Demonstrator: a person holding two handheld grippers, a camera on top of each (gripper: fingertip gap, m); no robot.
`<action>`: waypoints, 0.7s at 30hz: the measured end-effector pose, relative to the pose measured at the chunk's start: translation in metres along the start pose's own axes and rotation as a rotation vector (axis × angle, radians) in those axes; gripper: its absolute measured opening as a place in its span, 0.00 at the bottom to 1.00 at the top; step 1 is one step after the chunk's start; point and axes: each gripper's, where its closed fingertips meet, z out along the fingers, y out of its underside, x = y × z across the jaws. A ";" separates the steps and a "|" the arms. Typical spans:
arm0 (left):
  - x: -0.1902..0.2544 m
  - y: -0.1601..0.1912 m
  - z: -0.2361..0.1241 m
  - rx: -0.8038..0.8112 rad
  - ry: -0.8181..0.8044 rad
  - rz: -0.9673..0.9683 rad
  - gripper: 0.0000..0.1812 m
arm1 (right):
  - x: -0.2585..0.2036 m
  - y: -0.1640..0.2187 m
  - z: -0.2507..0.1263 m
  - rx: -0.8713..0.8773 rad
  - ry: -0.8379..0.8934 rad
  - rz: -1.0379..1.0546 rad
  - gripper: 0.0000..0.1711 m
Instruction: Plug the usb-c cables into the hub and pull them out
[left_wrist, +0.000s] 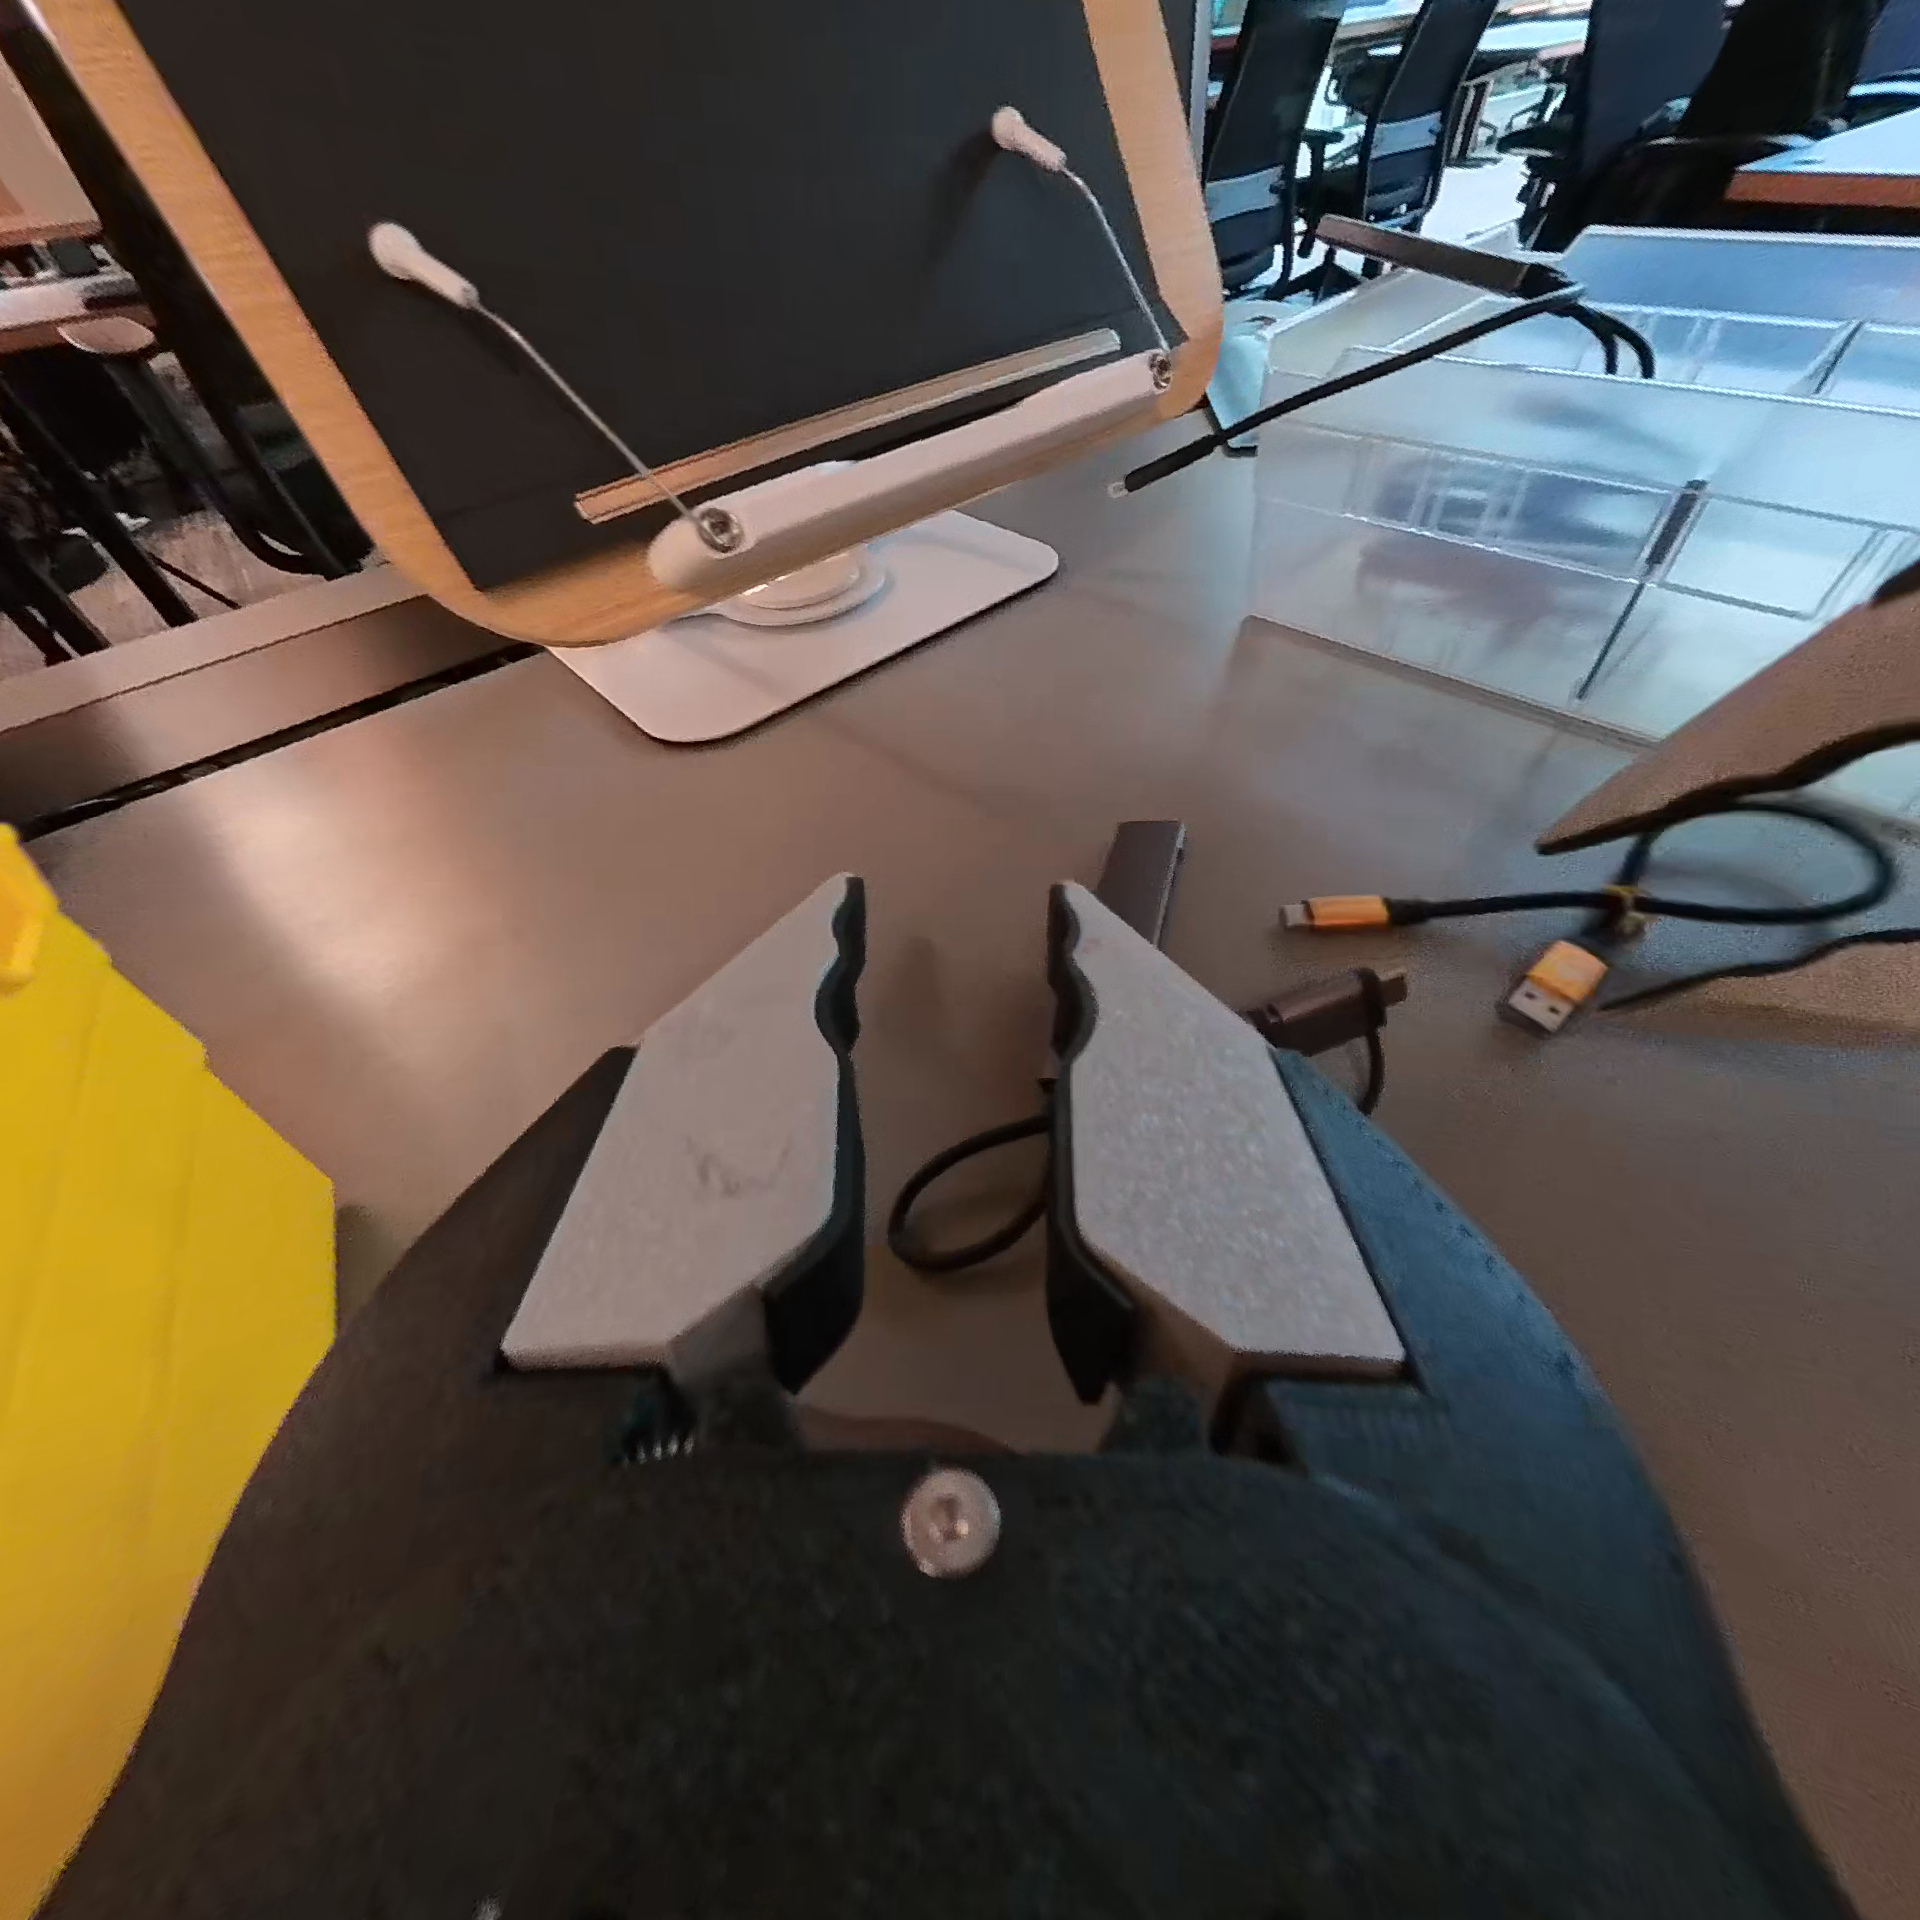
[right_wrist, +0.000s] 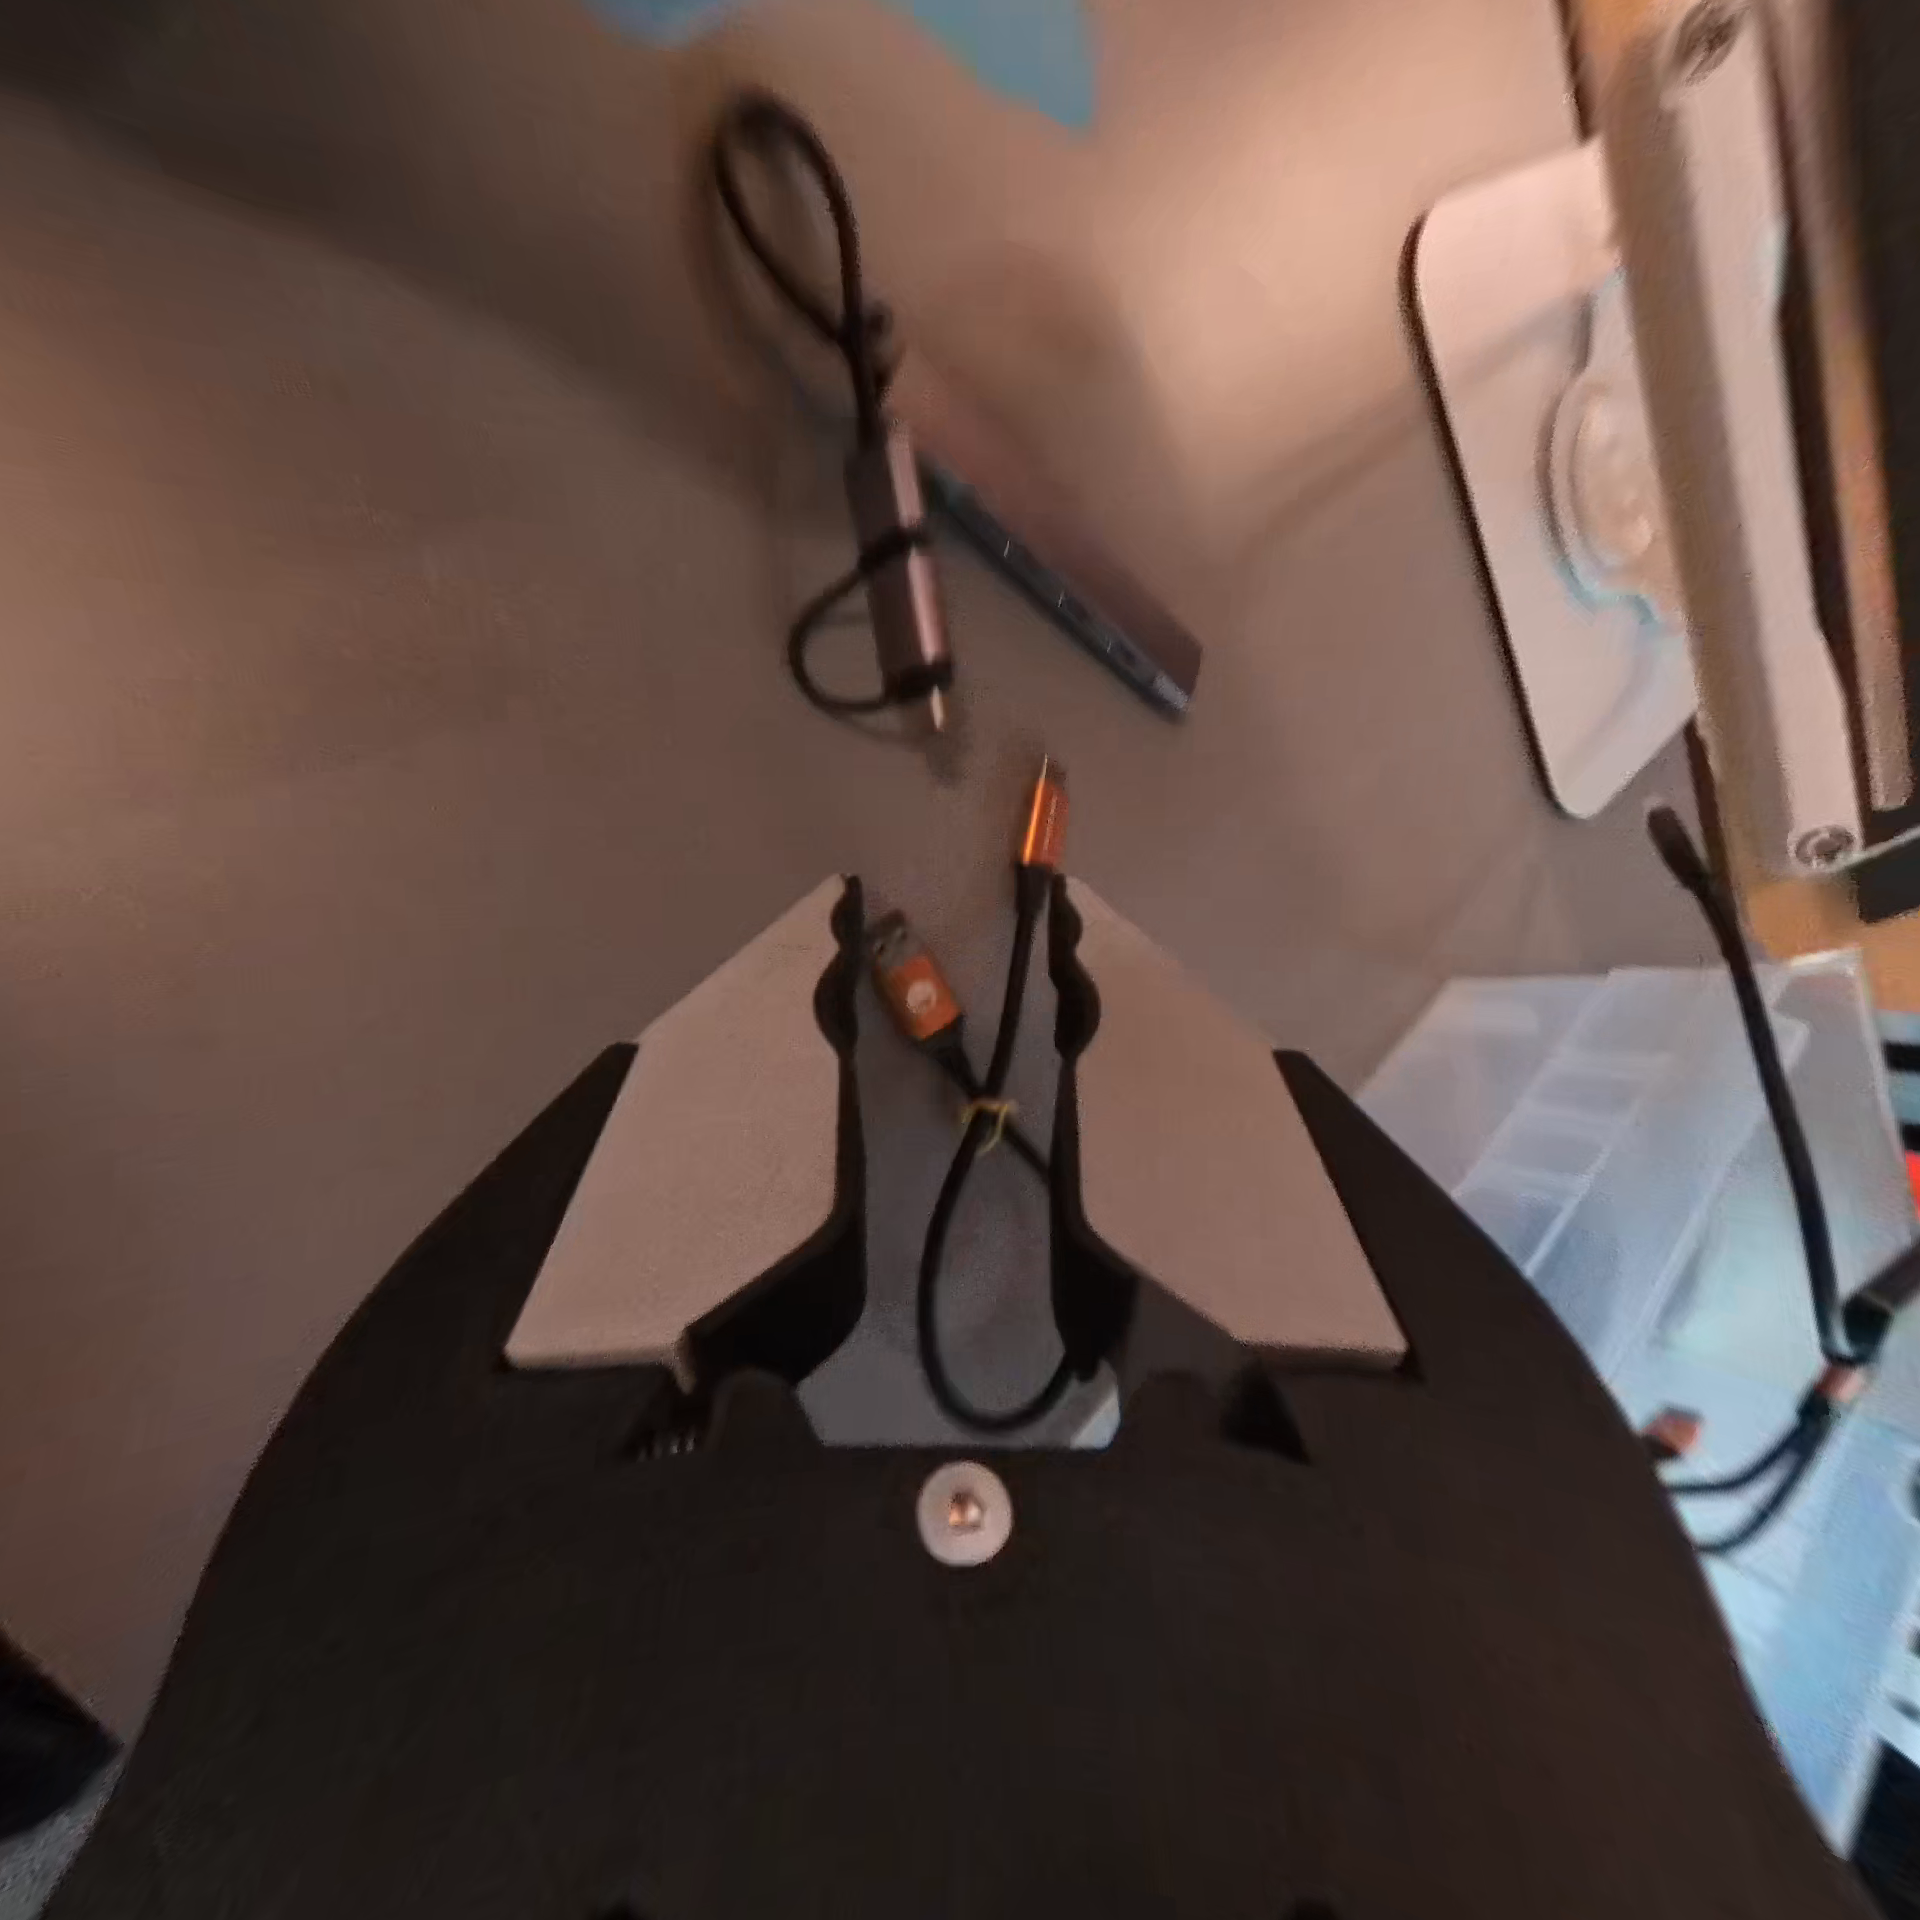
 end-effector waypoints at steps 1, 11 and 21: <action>-0.002 -0.001 0.000 0.005 -0.008 0.002 0.18 | 0.003 -0.011 -0.004 0.050 -0.029 0.029 0.20; -0.006 -0.002 0.000 0.000 -0.100 0.178 0.17 | 0.041 -0.037 0.052 -0.072 0.018 -0.107 0.29; -0.003 0.004 0.004 -0.033 -0.059 0.114 0.17 | 0.015 -0.066 0.089 0.011 -0.280 -0.367 0.11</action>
